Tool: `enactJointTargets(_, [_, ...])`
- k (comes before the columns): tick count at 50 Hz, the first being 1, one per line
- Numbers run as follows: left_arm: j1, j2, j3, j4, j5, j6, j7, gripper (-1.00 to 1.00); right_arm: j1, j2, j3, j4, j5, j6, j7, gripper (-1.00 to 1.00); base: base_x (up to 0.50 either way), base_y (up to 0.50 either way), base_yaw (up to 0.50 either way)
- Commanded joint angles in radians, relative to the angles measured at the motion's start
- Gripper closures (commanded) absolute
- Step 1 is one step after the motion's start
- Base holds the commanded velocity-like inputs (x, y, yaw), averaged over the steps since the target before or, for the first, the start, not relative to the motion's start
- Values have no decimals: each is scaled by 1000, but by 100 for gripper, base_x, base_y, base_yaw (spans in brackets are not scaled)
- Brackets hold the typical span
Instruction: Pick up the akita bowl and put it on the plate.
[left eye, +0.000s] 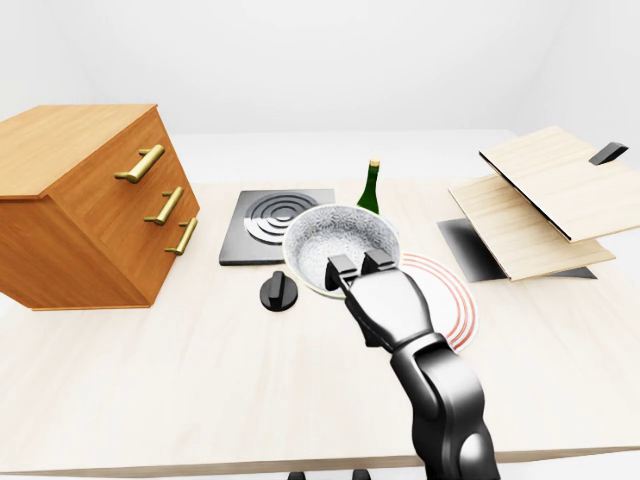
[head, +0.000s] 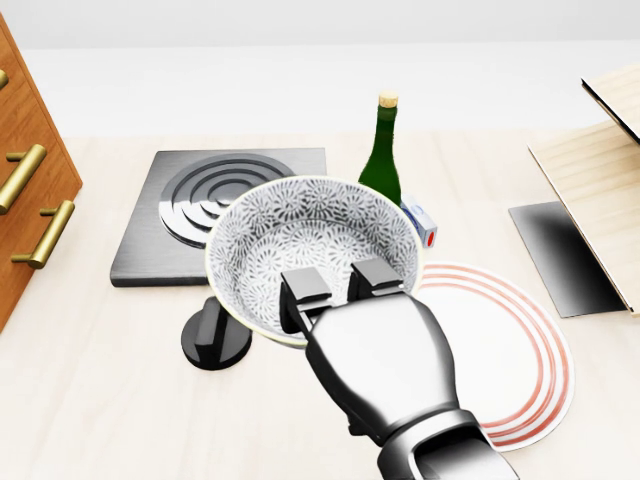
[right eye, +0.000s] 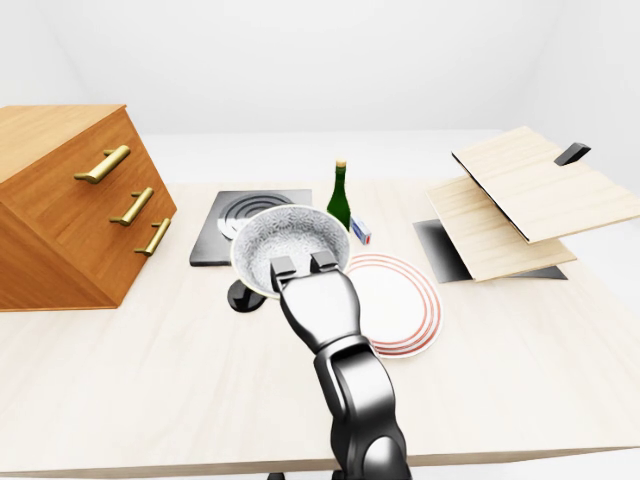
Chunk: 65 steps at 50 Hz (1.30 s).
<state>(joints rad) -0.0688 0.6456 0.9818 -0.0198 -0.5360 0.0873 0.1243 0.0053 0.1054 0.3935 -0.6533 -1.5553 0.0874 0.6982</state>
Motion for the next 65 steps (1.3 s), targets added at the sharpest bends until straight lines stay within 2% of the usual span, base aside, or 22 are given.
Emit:
enactJointTargets(1, [-3, 0, 0, -1, 0, 0, 5, -100, -8, -38, -97, -7, 29, 0, 0, 100, 0, 0, 0])
enactJointTargets(19, [-5, -6, -20, 34, 3, 0, 3, -100, -36, -72, -185, 25, 89, 0, 0, 100, 0, 0, 0])
enactJointTargets(32, [4, 1, 5, -3, -9, 0, 5, -100, -36, -100, -253, -14, 118, 0, 0, 100, 0, 0, 0])
enactJointTargets(49, [-3, 7, 7, -2, -8, 0, 12, -100, -35, -143, -351, 0, 149, 0, 0, 100, 0, 0, 0])
enactJointTargets(65, [-6, 11, -1, 12, -8, 0, 17, -100, -43, -161, -380, 73, 169, 0, 0, 100, 0, 0, 0])
